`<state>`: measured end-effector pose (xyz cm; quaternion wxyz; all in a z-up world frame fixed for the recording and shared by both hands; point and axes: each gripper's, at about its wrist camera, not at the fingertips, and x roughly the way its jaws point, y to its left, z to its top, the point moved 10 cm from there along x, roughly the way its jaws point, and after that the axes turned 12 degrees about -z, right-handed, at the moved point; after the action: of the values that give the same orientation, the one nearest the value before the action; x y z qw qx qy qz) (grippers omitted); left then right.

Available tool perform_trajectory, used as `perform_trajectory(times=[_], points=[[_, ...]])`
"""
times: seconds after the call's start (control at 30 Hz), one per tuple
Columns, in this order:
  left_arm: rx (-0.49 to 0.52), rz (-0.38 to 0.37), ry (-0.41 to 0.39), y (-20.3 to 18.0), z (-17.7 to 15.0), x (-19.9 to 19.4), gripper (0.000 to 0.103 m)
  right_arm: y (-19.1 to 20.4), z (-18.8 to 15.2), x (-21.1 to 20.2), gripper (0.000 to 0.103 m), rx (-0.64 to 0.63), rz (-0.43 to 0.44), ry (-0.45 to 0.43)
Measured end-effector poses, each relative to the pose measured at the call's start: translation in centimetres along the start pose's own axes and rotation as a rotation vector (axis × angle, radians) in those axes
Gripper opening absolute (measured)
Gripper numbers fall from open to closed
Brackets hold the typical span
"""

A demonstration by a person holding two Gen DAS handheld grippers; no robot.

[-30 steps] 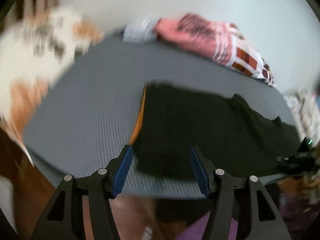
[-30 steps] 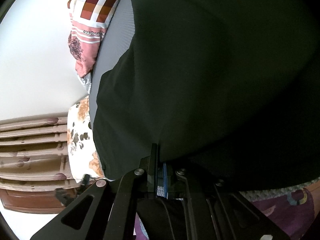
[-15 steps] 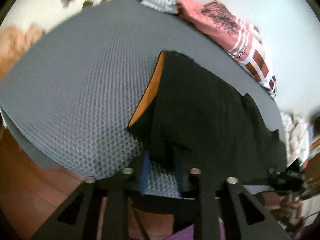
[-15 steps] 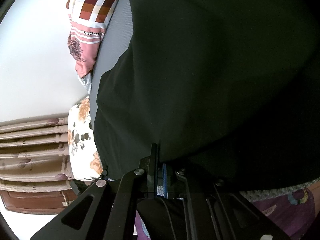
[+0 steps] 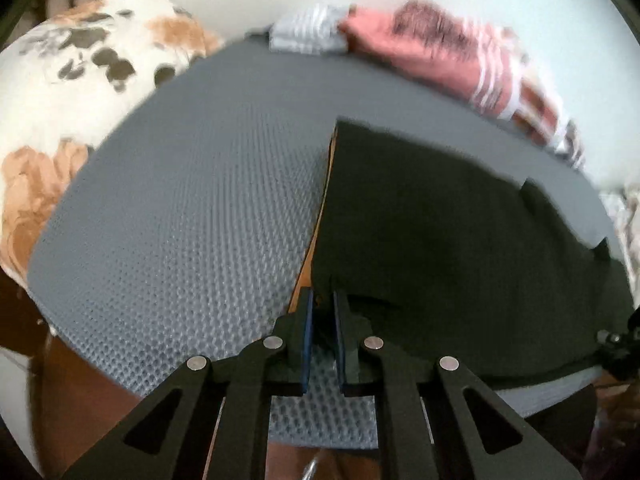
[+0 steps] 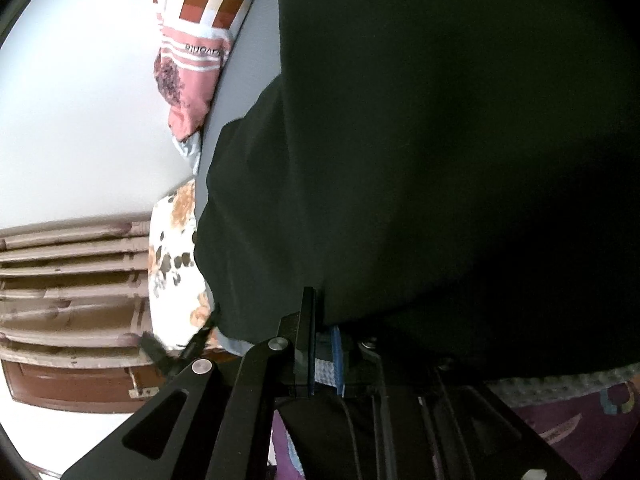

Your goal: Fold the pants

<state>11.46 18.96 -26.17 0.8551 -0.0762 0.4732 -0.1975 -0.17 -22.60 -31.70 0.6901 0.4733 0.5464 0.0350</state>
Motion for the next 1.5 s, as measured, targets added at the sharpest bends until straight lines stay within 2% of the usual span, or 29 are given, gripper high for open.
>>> perform_trajectory(times=[0.1, 0.13, 0.2, 0.23, 0.3, 0.33, 0.37, 0.43, 0.47, 0.5, 0.53, 0.6, 0.77, 0.9, 0.97, 1.07, 1.13, 1.27, 1.37, 1.5], points=[[0.026, 0.07, -0.002, 0.0, 0.2, -0.8, 0.023, 0.0, 0.0, 0.0, 0.009, -0.013, -0.004, -0.001], [0.027, 0.136, -0.014, 0.3, 0.5, -1.6, 0.026, 0.0, 0.1, 0.1, 0.009, -0.015, -0.004, -0.001], [0.029, 0.204, -0.093, -0.5, 2.1, -4.0, 0.029, 0.1, 0.0, 0.1, 0.008, -0.022, -0.005, -0.004], [0.038, 0.196, -0.13, -1.5, 2.9, -4.9, 0.031, 0.1, 0.0, 0.1, 0.008, -0.024, -0.006, -0.006], [0.075, 0.167, -0.19, -4.1, 4.2, -6.2, 0.062, 0.1, 0.0, 0.1, 0.008, -0.027, -0.005, -0.008], [0.099, 0.107, -0.199, -6.2, 4.6, -5.8, 0.065, 0.1, 0.1, 0.1, 0.008, -0.026, 0.0, -0.009], [0.112, 0.047, -0.177, -7.8, 4.5, -4.8, 0.066, 0.1, 0.1, 0.1, 0.008, -0.023, 0.004, -0.008], [0.14, -0.03, -0.045, -10.2, 3.2, -0.7, 0.065, 0.0, 0.1, 0.1, 0.007, -0.016, 0.015, -0.006], [0.155, -0.028, 0.011, -10.6, 2.4, 1.0, 0.057, -0.1, 0.1, 0.1, 0.007, -0.017, 0.019, -0.005], [0.155, -0.028, 0.078, -10.5, 1.3, 3.0, 0.044, -0.1, 0.1, 0.0, 0.007, -0.02, 0.022, -0.004], [0.137, -0.036, 0.121, -10.3, 0.4, 4.1, 0.04, -0.2, 0.3, -0.3, 0.01, -0.02, 0.025, -0.006], [0.085, -0.052, 0.174, -9.5, -1.0, 5.6, 0.039, -0.7, 1.1, -1.4, 0.011, -0.01, 0.033, -0.033], [0.121, -0.028, 0.156, -9.7, -1.5, 5.9, 0.039, -5.0, 7.2, -7.2, 0.013, 0.071, 0.054, -0.202], [0.121, -0.023, 0.149, -9.9, -1.8, 6.1, 0.041, -11.3, 13.7, -14.0, 0.01, 0.227, 0.096, -0.367], [0.127, -0.019, 0.147, -10.1, -2.3, 5.8, 0.041, -14.3, 16.8, -17.9, 0.01, 0.26, 0.069, -0.441], [0.125, -0.013, 0.145, -10.3, -2.3, 5.6, 0.042, -18.0, 19.9, -21.8, 0.008, 0.311, 0.029, -0.496], [0.133, -0.012, 0.145, -10.1, -2.3, 5.6, 0.043, -19.7, 21.0, -23.5, 0.003, 0.314, -0.046, -0.522], [0.139, -0.004, 0.148, -10.1, -2.2, 5.6, 0.044, -18.6, 20.6, -26.5, 0.003, 0.254, -0.077, -0.581], [0.125, -0.016, 0.156, -10.0, -2.1, 5.6, 0.044, -17.1, 18.2, -29.0, 0.003, 0.204, -0.048, -0.621], [0.127, -0.025, 0.163, -10.1, -2.1, 5.7, 0.044, -19.8, 14.2, -30.5, 0.002, 0.238, -0.045, -0.617]])
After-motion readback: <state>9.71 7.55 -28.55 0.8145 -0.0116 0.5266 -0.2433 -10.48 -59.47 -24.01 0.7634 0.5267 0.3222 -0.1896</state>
